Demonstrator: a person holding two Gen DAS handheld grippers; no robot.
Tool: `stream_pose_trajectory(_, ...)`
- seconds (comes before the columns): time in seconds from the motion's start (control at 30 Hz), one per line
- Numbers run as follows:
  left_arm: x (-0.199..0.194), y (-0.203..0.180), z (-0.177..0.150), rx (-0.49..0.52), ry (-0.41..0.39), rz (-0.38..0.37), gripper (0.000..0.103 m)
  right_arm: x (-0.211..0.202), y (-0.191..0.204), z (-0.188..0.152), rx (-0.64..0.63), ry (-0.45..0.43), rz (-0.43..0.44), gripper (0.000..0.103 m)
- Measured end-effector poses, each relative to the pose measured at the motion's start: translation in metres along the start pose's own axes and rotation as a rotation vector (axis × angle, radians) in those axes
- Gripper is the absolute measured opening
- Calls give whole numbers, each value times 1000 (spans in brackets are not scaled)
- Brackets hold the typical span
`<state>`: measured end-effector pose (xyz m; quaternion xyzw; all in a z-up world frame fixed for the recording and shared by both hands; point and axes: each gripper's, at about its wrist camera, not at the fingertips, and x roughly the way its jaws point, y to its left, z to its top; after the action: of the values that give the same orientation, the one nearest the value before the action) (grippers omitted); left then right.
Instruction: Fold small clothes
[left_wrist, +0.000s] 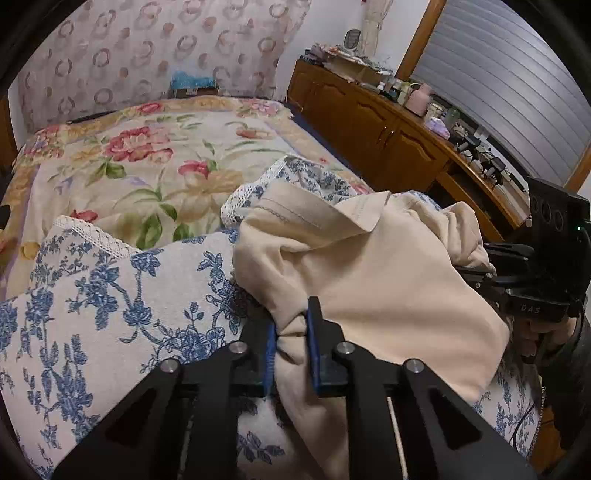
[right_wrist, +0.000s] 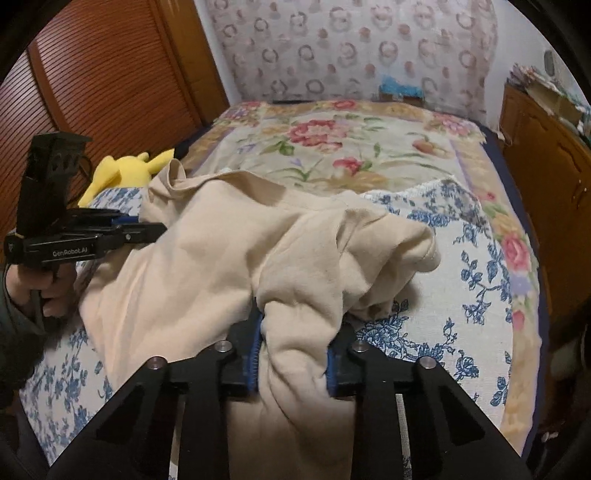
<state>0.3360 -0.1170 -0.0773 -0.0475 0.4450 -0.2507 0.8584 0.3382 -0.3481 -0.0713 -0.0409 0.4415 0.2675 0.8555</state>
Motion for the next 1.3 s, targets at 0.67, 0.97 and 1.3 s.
stream_pose_trajectory(0.67,-199,71,-70,-118,-355,187,9,-18,159,87,-368,-178,117,21)
stream_pose_trajectory(0.97,-243,156,-156,-298,-390,339,5,56,303,138,-665,-145,143,21)
stream_pose_trajectory(1.3,-260,187,-193,-388,-446,352,4,96,399,151,-855,-112,197,20)
